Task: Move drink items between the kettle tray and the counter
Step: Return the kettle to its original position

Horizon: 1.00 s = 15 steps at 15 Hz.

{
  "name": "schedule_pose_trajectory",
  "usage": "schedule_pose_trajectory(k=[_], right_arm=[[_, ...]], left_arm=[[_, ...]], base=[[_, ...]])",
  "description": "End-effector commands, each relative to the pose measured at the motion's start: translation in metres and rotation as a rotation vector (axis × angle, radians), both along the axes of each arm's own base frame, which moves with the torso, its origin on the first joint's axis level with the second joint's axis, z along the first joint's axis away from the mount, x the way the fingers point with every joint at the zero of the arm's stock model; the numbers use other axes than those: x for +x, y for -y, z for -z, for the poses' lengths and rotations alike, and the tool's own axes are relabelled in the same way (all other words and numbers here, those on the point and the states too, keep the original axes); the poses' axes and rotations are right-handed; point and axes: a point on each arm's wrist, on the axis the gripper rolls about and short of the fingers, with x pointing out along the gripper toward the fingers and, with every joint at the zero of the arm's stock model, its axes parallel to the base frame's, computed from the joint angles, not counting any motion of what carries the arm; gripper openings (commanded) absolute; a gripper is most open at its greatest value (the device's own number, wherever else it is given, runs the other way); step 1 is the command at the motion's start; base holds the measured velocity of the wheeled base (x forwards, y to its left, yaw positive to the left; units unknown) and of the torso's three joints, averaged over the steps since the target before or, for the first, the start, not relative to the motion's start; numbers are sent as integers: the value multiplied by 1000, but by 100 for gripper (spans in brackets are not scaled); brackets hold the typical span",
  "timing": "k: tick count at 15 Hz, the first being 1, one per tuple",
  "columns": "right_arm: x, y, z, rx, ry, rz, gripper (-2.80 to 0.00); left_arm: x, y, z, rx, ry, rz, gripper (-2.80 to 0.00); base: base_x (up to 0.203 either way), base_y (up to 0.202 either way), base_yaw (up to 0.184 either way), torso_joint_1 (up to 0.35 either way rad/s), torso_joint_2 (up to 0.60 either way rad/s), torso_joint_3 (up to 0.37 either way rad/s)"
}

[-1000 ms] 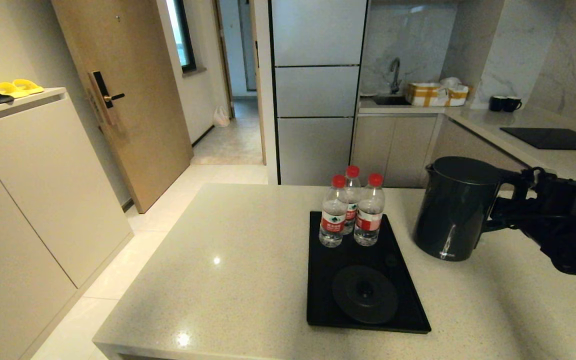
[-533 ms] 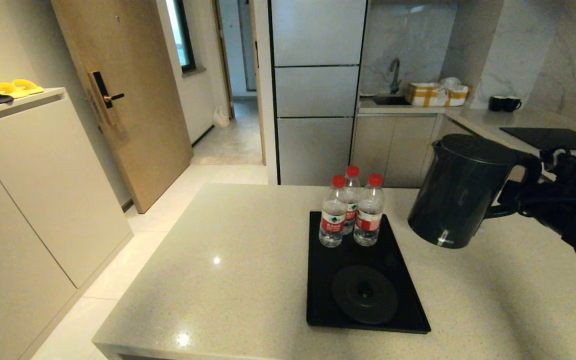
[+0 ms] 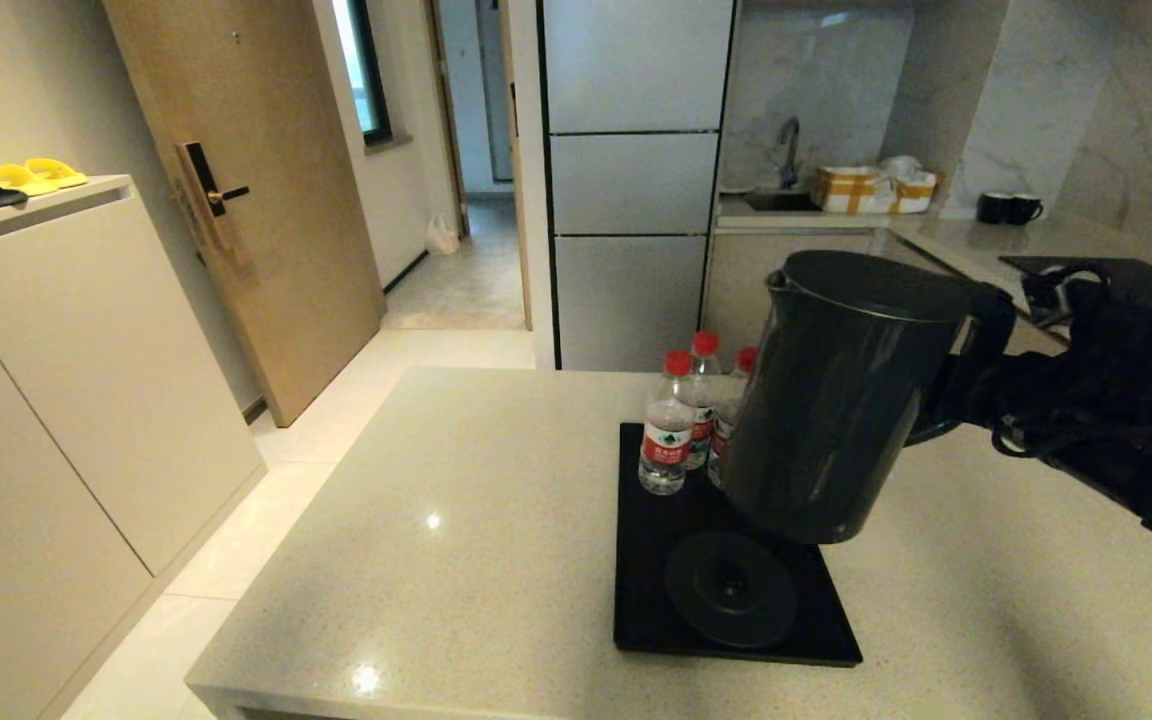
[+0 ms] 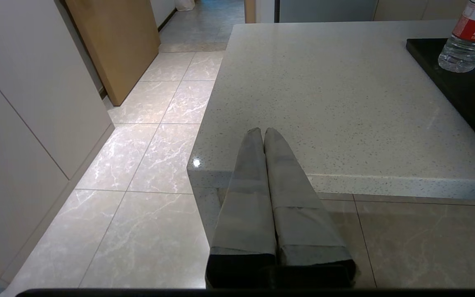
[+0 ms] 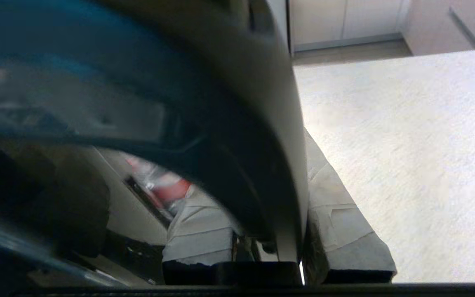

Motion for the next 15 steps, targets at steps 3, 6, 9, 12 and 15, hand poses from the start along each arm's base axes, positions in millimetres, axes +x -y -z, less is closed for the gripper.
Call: schedule_pose_trajectory(k=[3,6,9,12,15], right_arm=[[-21,-37,22,-20,-80,-116,-280],[-24,-57,41,-37,-104,-139,-280],[-17,-61,57,-45,-102,-119,-280],[-10,-64,76,-51,-114,-117,-280],[-8,-64,87,-55,-125,-114,-280]], left_arm=[[0,0,0,1,-2,-1,-280],[0,0,0,1,-2,-1,-280],[0,0,0,1,-2,-1,-280],[0,0,0,1,-2,-1,-280],[0,0,0,1,-3,-1,-280]], base=[[0,0,0,0,0,0],[0,0,0,0,0,0],[0,0,0,0,0,0],[0,0,0,0,0,0],[0,0,0,0,0,0]])
